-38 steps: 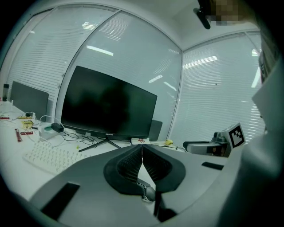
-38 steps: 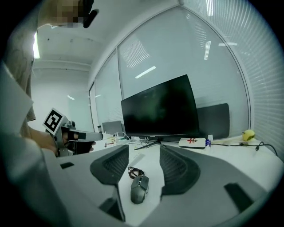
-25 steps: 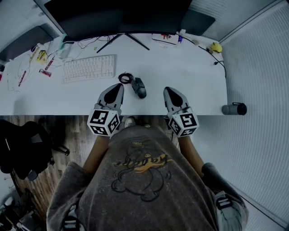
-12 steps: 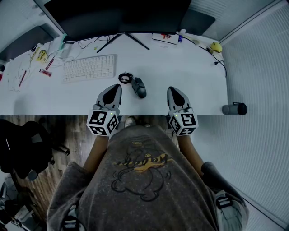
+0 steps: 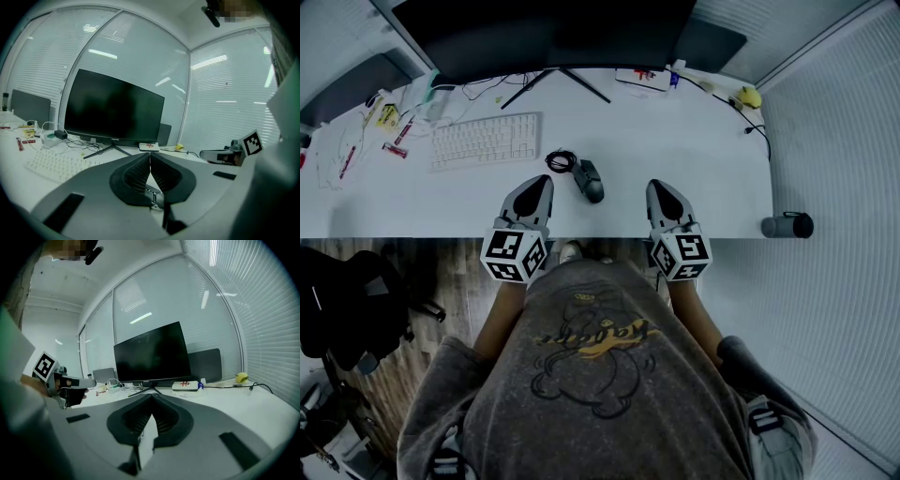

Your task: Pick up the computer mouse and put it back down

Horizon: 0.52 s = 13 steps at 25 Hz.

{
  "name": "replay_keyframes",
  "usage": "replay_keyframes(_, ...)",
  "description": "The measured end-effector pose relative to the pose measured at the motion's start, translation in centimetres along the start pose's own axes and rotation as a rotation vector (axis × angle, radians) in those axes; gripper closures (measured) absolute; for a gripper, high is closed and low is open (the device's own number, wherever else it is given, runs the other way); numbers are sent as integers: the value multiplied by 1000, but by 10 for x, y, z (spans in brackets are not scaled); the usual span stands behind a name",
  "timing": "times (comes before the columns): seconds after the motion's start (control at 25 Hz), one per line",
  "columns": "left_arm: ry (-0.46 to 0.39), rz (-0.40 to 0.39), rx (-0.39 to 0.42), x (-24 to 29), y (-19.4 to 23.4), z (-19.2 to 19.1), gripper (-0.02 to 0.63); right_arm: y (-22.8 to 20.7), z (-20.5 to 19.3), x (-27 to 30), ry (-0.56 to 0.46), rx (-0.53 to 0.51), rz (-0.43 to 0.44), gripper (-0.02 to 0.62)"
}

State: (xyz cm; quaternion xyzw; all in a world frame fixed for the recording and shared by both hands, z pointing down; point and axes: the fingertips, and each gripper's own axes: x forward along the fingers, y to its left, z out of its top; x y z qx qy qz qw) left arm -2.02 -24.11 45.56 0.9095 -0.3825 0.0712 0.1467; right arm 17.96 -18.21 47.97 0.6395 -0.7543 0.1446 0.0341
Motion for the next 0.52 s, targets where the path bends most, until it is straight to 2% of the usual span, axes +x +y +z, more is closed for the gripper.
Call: replay_keyframes(0.52, 7, 4, -11, -4, -4, -4, 588, -2, -2, -6, 7, -4, 2, 591)
